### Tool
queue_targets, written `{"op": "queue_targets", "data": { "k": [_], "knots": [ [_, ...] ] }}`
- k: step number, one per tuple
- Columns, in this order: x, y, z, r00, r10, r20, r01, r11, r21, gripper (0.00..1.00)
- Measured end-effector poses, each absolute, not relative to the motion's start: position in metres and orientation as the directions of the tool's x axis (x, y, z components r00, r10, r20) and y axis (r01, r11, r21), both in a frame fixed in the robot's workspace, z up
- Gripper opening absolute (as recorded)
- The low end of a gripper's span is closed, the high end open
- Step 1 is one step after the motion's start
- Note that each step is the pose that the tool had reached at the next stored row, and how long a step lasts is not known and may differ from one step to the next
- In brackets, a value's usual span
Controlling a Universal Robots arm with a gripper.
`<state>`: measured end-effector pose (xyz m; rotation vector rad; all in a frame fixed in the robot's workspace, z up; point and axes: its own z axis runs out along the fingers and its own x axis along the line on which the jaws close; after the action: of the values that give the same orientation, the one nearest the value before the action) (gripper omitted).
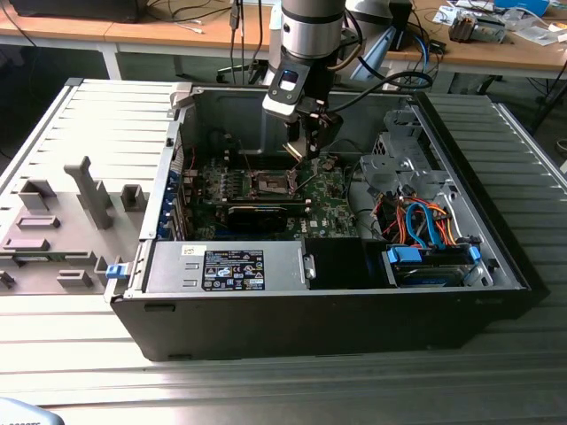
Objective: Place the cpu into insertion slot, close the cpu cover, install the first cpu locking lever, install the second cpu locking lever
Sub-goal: 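Place the cpu into insertion slot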
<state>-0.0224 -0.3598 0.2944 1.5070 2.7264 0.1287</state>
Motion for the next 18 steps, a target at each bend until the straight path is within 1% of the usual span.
{"op": "queue_targets", "data": {
  "k": [18],
  "knots": [
    [-0.0224,-0.3598,0.2944,-0.523,0.852,0.019,0.850,0.520,0.084,0.54]
  ]
}}
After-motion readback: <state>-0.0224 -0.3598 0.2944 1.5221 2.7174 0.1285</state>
